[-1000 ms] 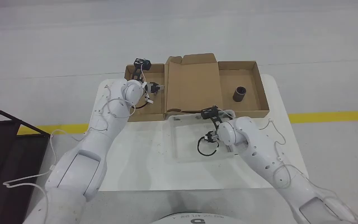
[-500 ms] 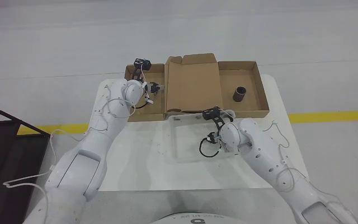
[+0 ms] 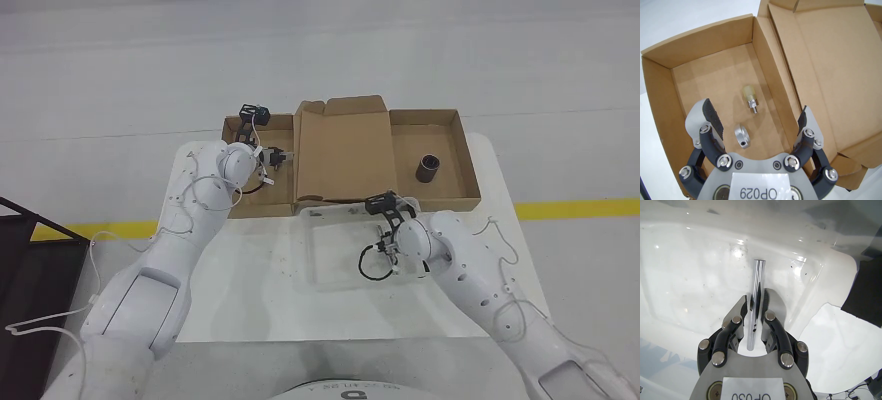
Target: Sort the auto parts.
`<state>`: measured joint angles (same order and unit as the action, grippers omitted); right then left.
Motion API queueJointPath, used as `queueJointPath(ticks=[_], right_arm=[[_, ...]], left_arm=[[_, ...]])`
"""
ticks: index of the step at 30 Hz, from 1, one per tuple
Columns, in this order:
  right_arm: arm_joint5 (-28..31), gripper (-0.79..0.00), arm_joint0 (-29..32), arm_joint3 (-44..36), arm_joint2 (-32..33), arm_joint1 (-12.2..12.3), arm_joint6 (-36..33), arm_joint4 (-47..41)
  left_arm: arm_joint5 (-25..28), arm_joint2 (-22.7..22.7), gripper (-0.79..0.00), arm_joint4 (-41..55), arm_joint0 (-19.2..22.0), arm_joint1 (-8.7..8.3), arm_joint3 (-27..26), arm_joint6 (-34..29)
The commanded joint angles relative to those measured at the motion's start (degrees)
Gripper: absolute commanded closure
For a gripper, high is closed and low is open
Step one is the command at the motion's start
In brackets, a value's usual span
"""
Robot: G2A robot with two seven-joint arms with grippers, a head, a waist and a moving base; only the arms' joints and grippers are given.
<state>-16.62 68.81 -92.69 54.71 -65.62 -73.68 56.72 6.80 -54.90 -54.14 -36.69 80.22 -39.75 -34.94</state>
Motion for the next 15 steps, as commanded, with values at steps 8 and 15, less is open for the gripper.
queueJointPath(ticks=[8, 15], right_arm=[[-0.4, 0.000, -0.3, 1.0, -0.5, -0.3, -0.4, 1.4], [2.7, 0.000, 1.6, -2.2, 2.5, 0.0, 3.6, -2.2]], left_arm=[[0.0, 0.0, -0.785, 0.0, 0.0, 0.00, 0.0, 0.0], [0.0, 0.0, -0.785, 0.0, 0.0, 0.00, 0.0, 0.0]])
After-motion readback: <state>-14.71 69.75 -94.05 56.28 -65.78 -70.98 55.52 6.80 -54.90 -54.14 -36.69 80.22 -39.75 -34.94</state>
